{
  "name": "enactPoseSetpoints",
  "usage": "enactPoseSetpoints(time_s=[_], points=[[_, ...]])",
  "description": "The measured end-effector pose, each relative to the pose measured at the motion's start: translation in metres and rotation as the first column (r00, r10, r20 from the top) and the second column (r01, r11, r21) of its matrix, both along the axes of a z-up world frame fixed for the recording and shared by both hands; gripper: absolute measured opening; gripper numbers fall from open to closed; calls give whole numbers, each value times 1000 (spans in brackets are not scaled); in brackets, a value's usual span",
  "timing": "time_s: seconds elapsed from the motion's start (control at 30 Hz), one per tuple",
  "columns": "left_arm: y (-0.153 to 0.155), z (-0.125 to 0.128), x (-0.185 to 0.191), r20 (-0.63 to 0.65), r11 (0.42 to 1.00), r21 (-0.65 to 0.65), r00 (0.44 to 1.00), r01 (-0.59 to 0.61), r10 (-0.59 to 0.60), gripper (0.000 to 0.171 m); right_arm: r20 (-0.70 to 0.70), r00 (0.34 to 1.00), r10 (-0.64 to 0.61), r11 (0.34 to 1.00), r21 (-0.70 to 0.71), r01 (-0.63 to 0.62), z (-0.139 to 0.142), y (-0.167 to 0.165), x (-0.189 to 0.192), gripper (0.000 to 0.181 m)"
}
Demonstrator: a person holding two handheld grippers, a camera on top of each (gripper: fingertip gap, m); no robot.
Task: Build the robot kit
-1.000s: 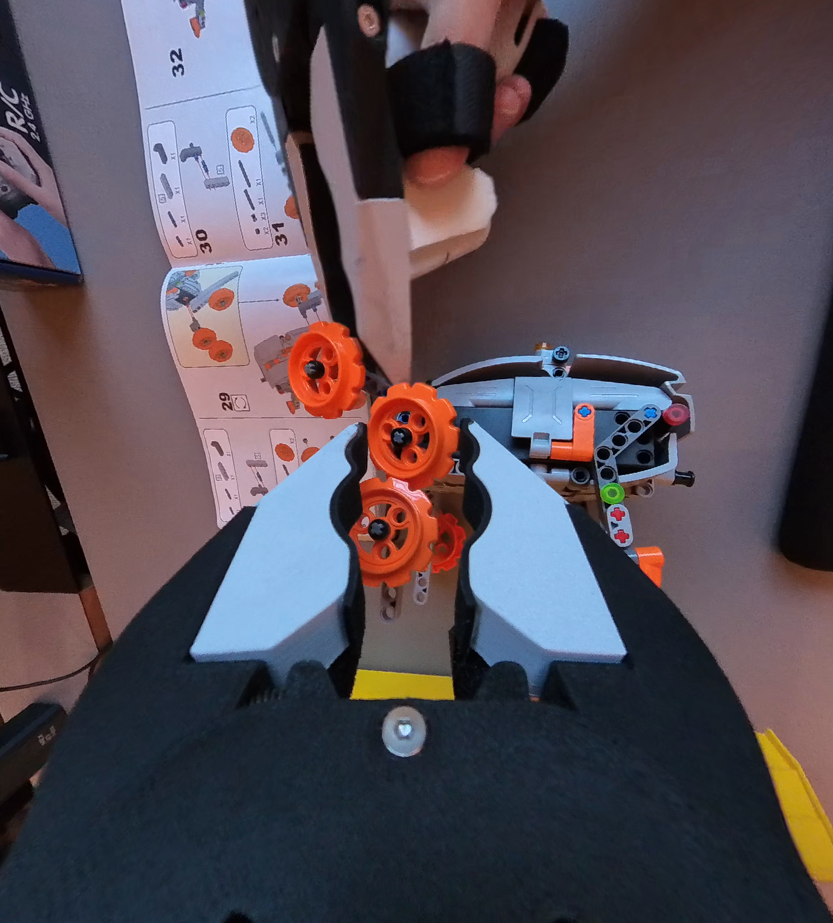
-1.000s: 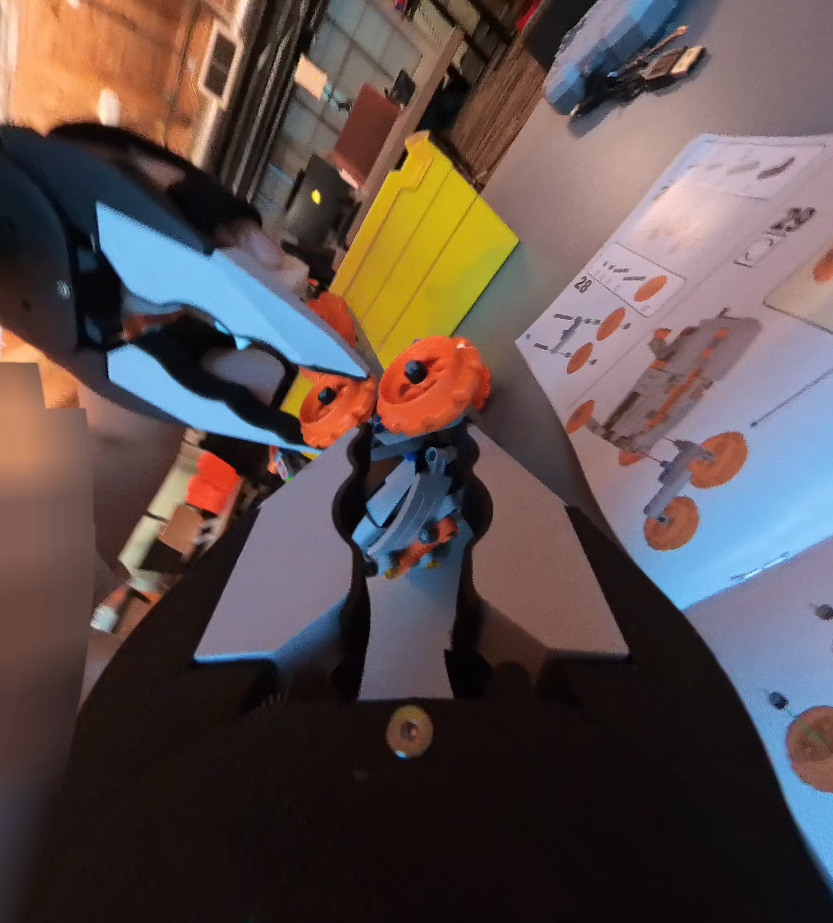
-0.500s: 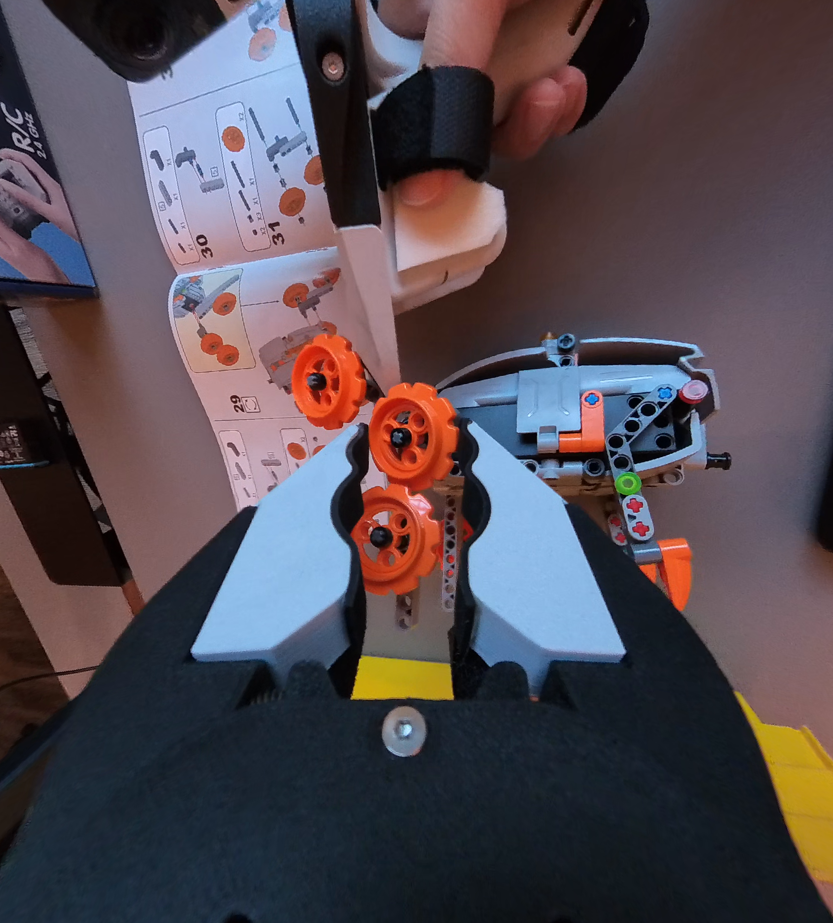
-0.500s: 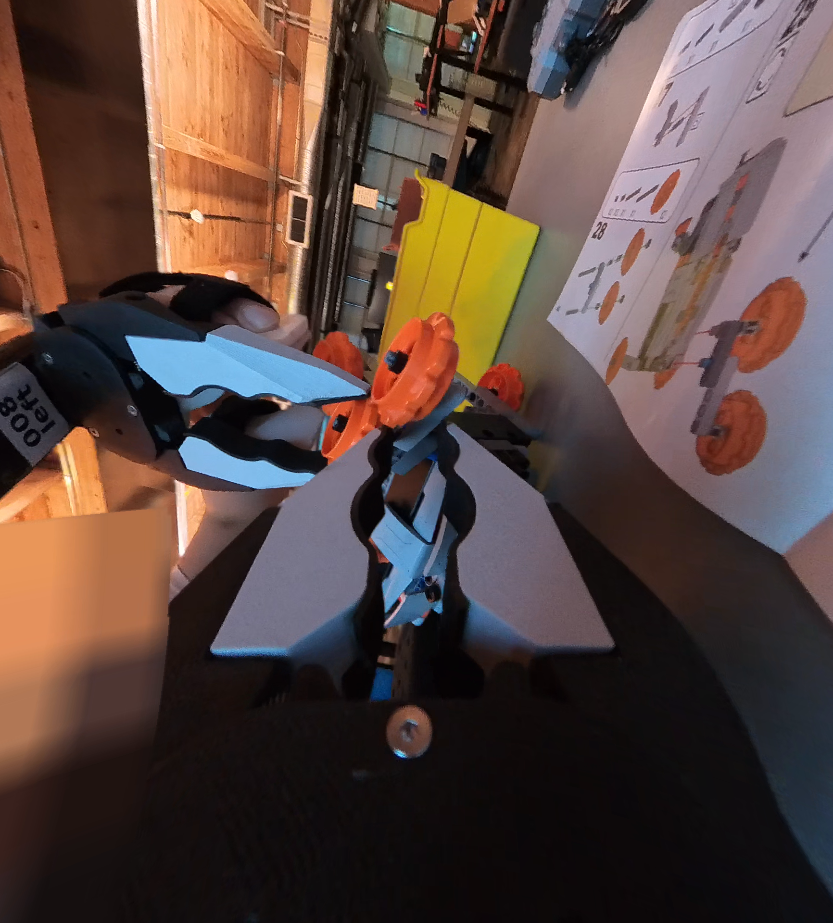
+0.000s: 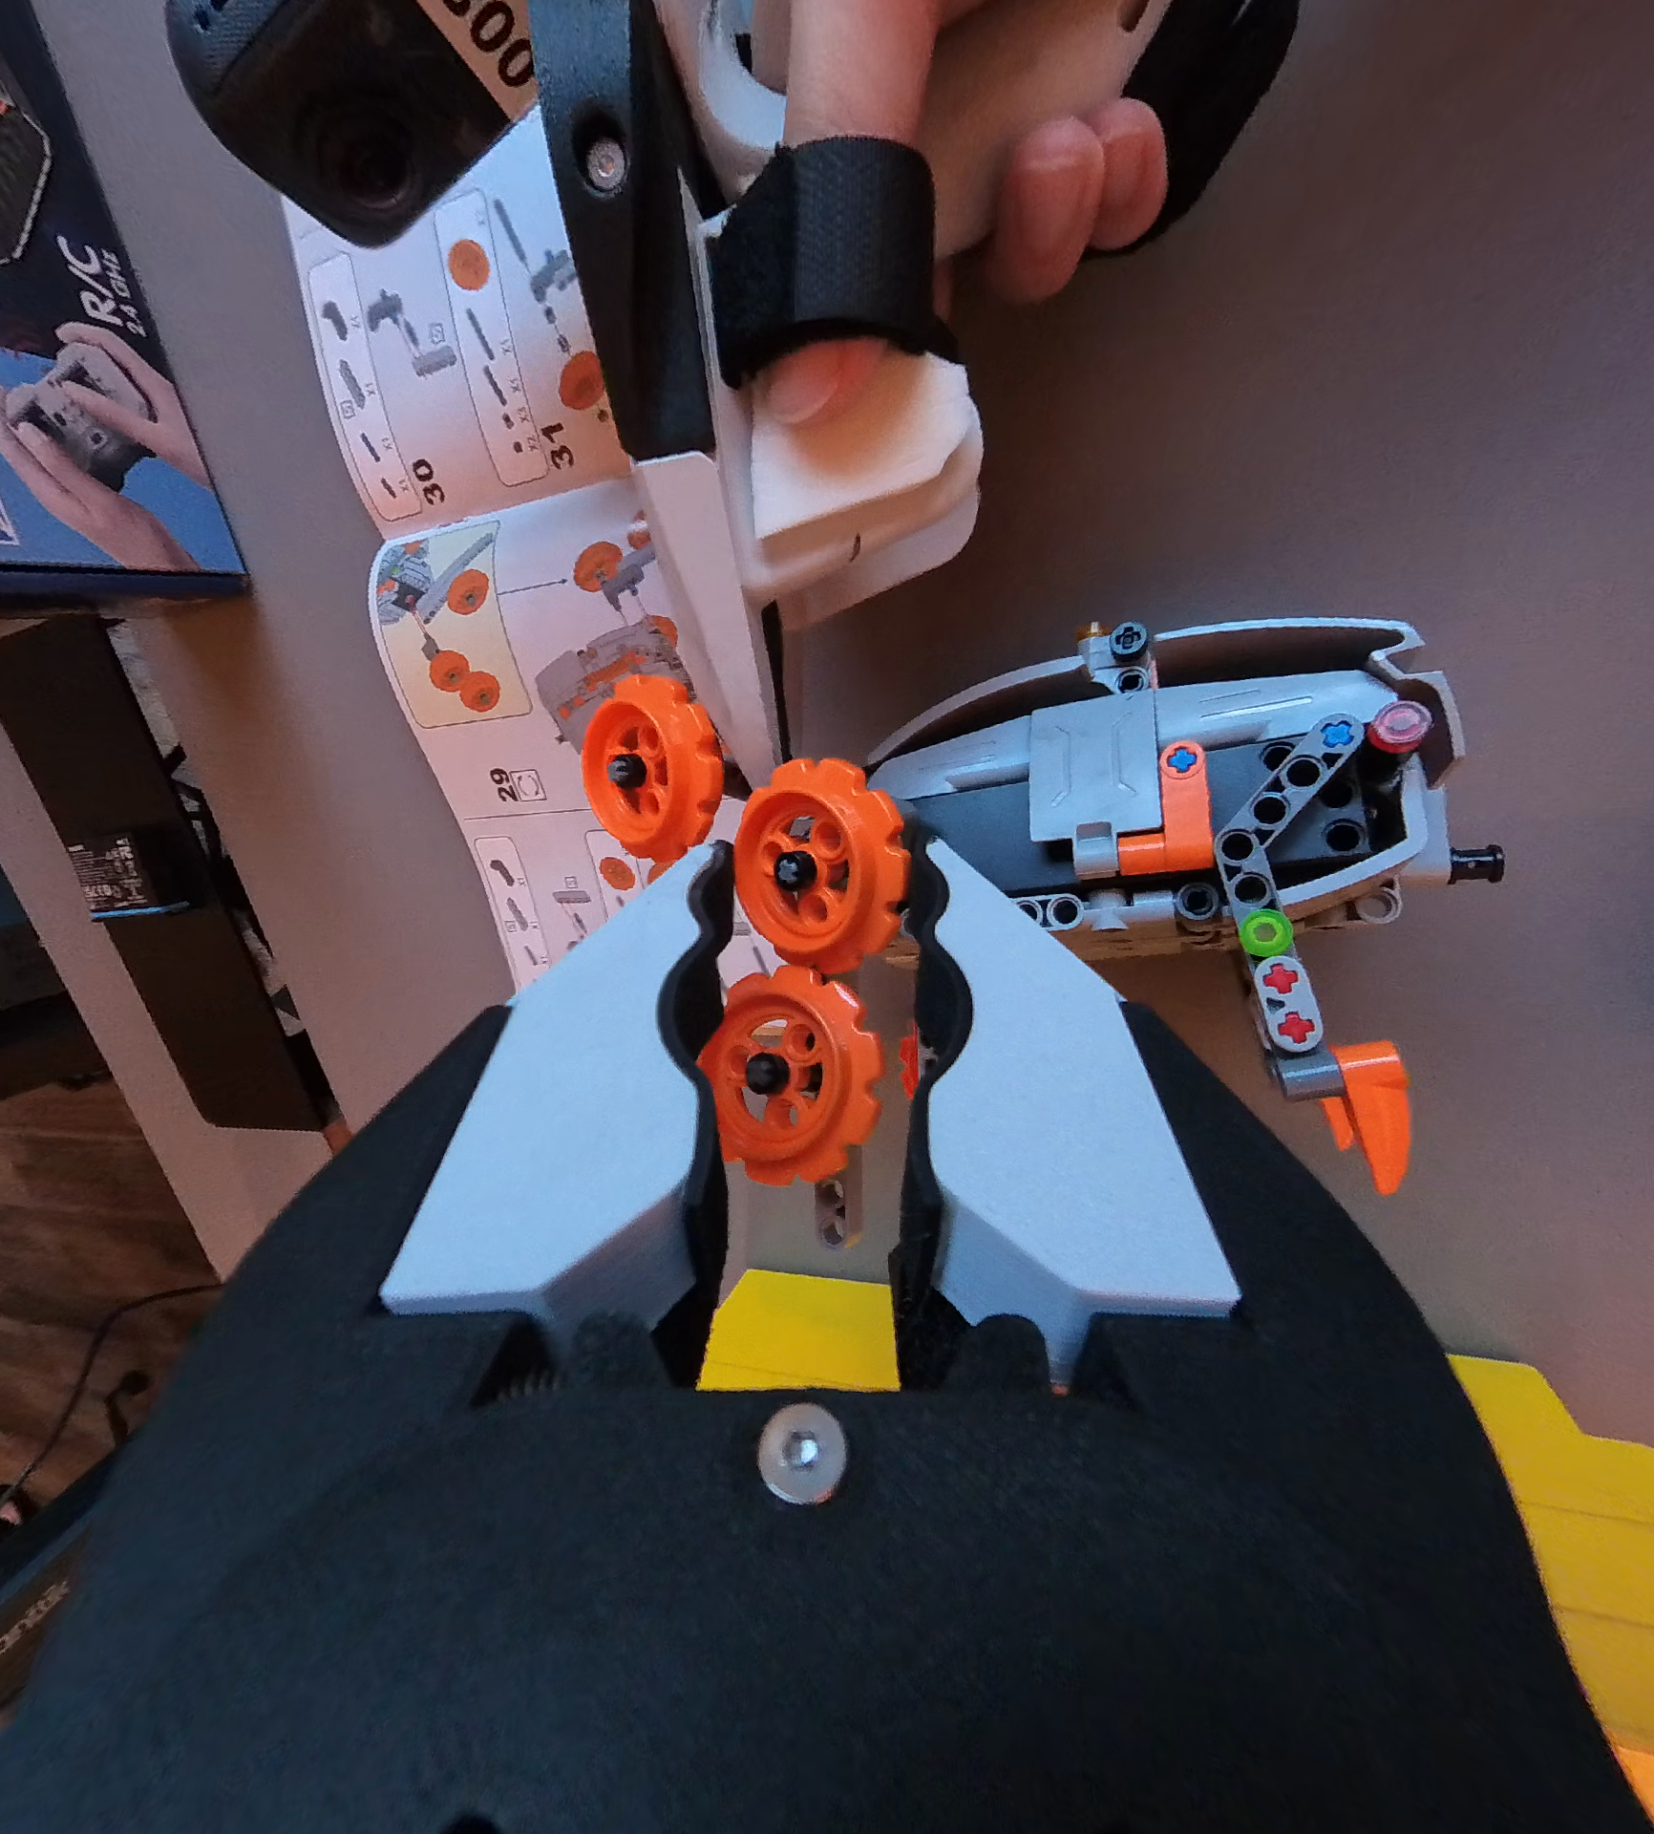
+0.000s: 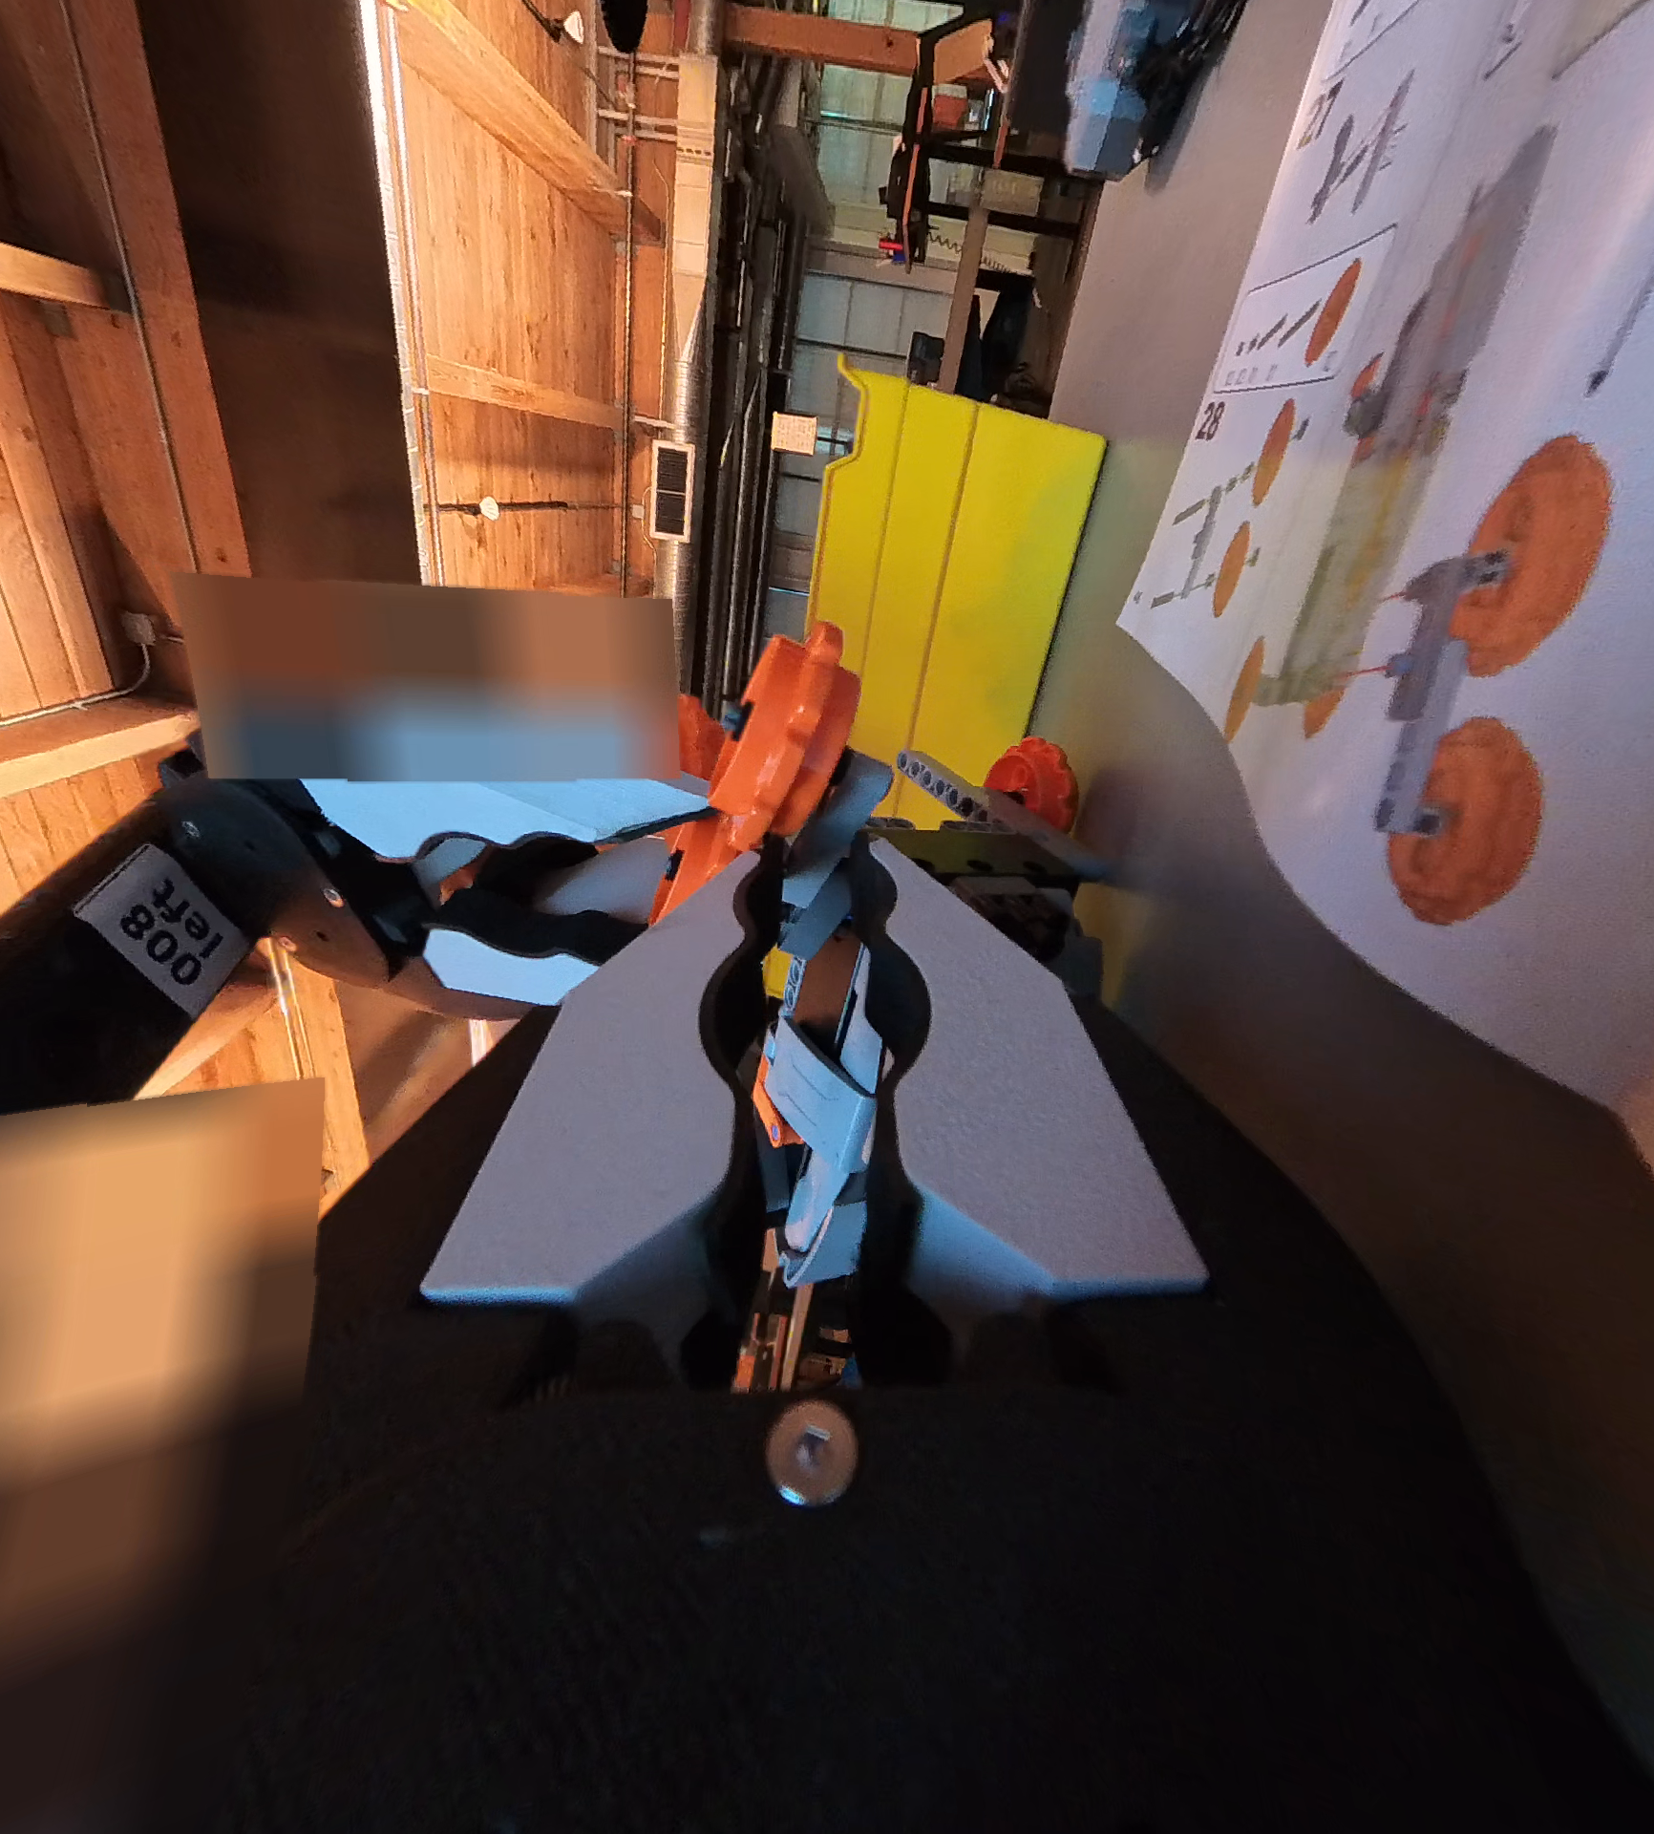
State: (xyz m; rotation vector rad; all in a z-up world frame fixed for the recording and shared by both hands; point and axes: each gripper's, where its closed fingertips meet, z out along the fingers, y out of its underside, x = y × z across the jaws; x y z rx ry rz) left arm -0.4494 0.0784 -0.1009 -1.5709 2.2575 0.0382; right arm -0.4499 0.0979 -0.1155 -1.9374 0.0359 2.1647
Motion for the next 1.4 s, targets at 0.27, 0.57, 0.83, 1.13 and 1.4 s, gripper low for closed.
enactPoseSetpoints(time_s=[0.27,0.57,0.83,1.13,1.4], points=[[-1,-1,-5,24,999,12,999,-30,29,38,-31,999,-15,999,49,17,12,3,0,9],[-2,3,-1,114,967,-197,976,-162,187,43,-129,991,-32,998,41,37,21,7,1,8],[3,8,-3,124,942,-249,957,-227,264,43,-141,989,-38,998,-53,31,17,9,2,8],[-1,10,2,134,930,-260,944,-260,302,47,-188,981,39,989,-130,-64,12,8,-2,8],[-4,8,3,59,929,-220,946,-299,318,38,-160,971,175,982,-46,-185,9,3,-6,9]])
